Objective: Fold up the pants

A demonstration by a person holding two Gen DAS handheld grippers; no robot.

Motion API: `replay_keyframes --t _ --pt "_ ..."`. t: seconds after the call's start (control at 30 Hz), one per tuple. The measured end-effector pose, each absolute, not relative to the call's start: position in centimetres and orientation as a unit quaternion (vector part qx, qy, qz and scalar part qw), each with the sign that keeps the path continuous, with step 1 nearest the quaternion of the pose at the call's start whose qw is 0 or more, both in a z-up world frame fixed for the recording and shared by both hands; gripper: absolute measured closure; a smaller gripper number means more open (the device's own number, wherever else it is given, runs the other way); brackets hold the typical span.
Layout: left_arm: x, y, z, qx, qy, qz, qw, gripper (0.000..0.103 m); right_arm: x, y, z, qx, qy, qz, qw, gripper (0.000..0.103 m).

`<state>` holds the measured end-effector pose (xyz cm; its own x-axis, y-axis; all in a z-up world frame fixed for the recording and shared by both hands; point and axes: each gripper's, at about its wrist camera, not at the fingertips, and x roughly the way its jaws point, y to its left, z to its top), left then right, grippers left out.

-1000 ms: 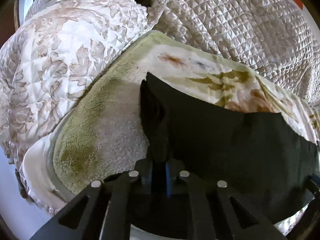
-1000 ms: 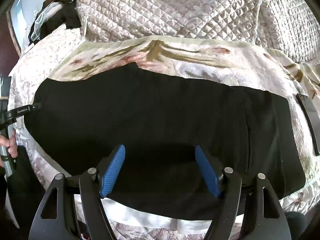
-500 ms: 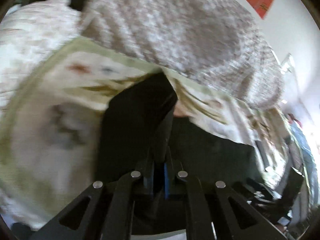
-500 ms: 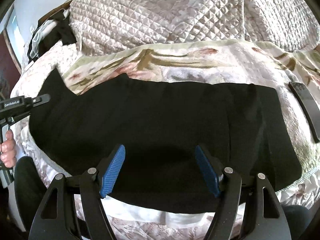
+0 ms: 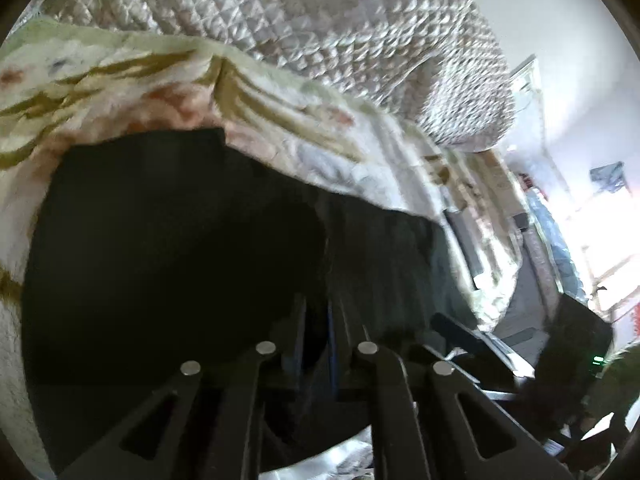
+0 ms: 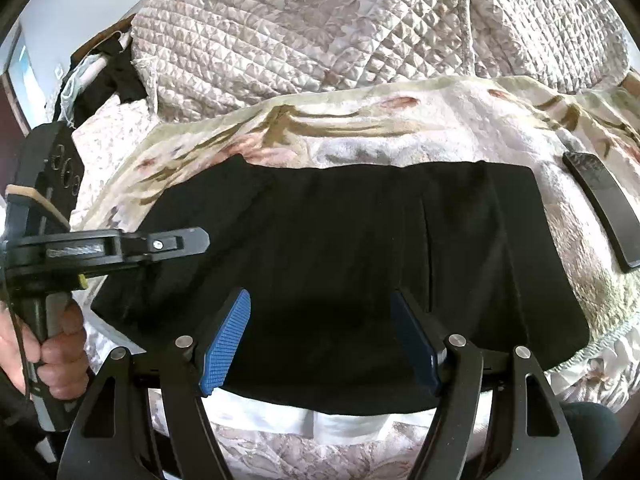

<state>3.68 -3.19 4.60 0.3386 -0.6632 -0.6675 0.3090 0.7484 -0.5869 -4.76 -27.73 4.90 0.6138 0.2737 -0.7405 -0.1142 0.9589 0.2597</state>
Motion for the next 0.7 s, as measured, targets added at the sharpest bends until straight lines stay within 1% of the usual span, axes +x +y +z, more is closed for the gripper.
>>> replay_keyframes --t 0.07,0.17,0.27,0.3,0.47,0.67,0.7 --pt "3.3 -2.2 5.7 -0.186 0.467 -0.304 0.809 0.086 -4.6 -27.5 4.9 0.098 0.426 0.115 0.892 0.031" --pt "3.0 0.7 7.1 -0.182 0.437 -0.269 0.839 0.079 -4.3 -26.9 4.9 0.108 0.43 0.136 0.886 0.031" --pt "2.8 3.8 7.4 -0.168 0.422 -0.217 0.864 0.078 -3.9 -26.1 4.9 0.12 0.435 0.163 0.878 0.032" --pt "2.7 4.8 7.3 -0.16 0.42 -0.198 0.871 0.078 -3.7 -25.7 4.7 0.126 0.437 0.176 0.873 0.036" --pt "2.1 8.2 5.4 -0.143 0.434 -0.142 0.878 0.078 -2.2 -24.0 3.4 0.149 0.459 0.21 0.85 0.048" --pt "1.0 8.9 4.0 -0.14 0.442 -0.129 0.876 0.078 0.5 -22.7 3.0 0.16 0.462 0.235 0.84 0.048" --pt "1.0 8.9 4.0 -0.139 0.442 -0.128 0.877 0.078 1.1 -22.6 2.7 0.162 0.464 0.237 0.838 0.05"
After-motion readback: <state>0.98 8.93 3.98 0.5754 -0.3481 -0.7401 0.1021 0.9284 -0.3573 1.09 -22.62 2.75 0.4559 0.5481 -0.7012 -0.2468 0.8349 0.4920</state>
